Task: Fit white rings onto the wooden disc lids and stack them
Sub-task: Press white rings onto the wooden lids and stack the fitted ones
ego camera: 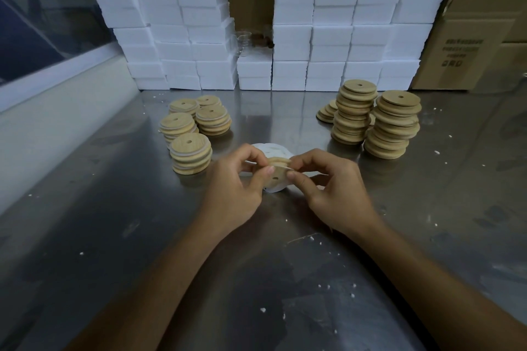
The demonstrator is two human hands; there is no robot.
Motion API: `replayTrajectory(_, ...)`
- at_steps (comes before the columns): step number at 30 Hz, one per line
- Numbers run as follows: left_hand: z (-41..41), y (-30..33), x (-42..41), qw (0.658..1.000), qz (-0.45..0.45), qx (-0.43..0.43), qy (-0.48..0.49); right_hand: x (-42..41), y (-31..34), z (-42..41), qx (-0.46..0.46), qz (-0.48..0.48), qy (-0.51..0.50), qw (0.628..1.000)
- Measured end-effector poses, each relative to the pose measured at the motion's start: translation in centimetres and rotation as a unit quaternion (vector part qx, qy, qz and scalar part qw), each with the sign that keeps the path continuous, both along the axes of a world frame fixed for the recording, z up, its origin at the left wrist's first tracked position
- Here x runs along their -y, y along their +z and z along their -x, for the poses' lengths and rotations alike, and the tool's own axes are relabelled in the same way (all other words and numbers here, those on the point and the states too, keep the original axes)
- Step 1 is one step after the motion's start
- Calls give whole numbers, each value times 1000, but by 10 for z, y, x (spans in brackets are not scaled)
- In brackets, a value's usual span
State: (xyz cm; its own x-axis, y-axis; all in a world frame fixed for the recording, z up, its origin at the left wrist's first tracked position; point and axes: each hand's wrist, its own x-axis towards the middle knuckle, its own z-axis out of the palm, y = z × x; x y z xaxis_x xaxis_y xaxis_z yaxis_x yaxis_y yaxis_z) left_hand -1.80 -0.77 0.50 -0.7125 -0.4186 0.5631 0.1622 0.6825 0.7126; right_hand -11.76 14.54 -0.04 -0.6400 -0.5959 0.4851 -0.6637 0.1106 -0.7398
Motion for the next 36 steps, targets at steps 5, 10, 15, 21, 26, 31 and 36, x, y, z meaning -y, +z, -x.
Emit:
replayTrajectory(5, 0, 1, 1, 1000, 14, 5, -6, 1, 1, 2, 109, 27, -6, 994)
replayTrajectory(10, 1, 1, 0, 1000, 12, -2, -23, 0, 4, 4, 176, 49, 20, 983)
replayTrajectory(15, 2, -2, 4, 997, -79, 3, -13, 1, 2, 1, 163, 29, 20, 986)
replayTrajectory(21, 1, 0, 4, 992, -123, 18, -35, 0, 3, 3, 181, 38, 24, 982)
replayTrajectory(26, 3, -3, 0, 979, -192, 33, -52, -4, 8, 5, 305, 108, 46, 945)
replayTrajectory(31, 3, -6, 1, 986, -157, 23, -53, -1, 8, 1, 249, 113, 35, 961)
replayTrajectory(36, 2, -5, 2, 999, -33, 3, -18, 0, 4, -6, 37, 48, -22, 998)
